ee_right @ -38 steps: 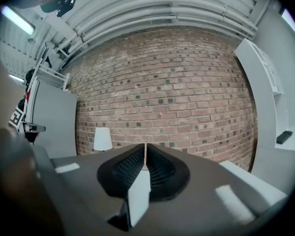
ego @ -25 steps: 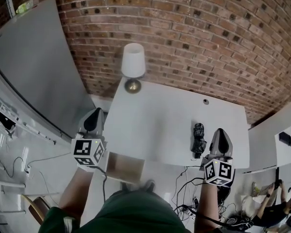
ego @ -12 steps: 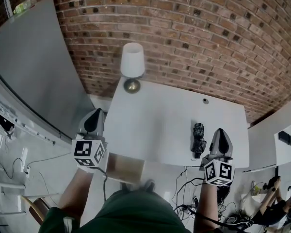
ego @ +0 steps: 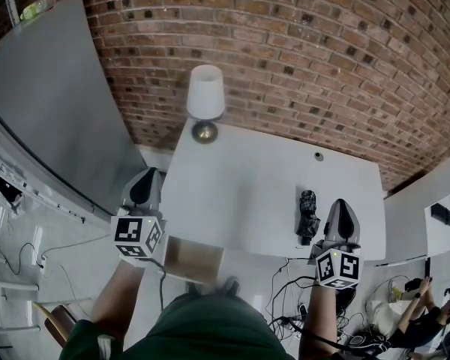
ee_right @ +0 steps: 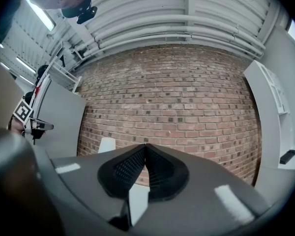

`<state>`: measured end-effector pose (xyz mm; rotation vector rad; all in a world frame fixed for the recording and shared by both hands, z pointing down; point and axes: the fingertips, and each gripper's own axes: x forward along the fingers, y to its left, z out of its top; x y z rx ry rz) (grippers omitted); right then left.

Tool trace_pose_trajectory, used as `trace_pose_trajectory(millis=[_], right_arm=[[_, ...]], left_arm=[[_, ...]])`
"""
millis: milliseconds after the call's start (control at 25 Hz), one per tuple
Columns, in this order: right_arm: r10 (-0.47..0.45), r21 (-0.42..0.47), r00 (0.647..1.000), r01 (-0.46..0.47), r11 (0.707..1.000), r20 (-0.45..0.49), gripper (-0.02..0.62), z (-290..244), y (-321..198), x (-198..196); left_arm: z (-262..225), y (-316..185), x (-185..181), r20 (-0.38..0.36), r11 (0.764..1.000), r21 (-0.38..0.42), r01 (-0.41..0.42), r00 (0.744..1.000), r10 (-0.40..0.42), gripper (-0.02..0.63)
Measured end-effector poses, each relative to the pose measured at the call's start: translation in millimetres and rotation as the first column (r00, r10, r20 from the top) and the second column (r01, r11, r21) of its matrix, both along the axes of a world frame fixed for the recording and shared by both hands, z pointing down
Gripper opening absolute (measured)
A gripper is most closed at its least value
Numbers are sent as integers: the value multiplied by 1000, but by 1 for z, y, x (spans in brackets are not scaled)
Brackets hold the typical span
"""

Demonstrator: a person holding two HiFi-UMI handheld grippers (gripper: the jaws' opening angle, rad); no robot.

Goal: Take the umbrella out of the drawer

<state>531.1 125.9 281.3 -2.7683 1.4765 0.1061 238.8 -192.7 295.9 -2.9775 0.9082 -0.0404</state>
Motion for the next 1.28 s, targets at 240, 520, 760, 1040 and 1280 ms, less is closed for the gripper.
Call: trace_pose_trajectory(millis=[240,520,760,1040,1280], right_arm=[[-6,1,1000,6,1000,-2,0,0,-1,1],[-2,-7,1000,2,1000,-4,0,1,-2,3],[-5,-4,1000,5,1000,-1,0,1,-2,6],[-12,-5,1000,12,1000,1,0,2,0,11],[-15,-7,1000,15,1000,0,0,3,3,18]], left_arm=[[4,0,3,3,1000,-3,0,1000,0,0],[5,-1,6,10,1000,-4,-1,1000,1,0],[7,-1,9,14,1000,-6,-2,1000,2,0],[9,3,16,18,1000,-7,-2,1000,2,0],[11,7,26,21,1000,-6,-8,1000,8,0]])
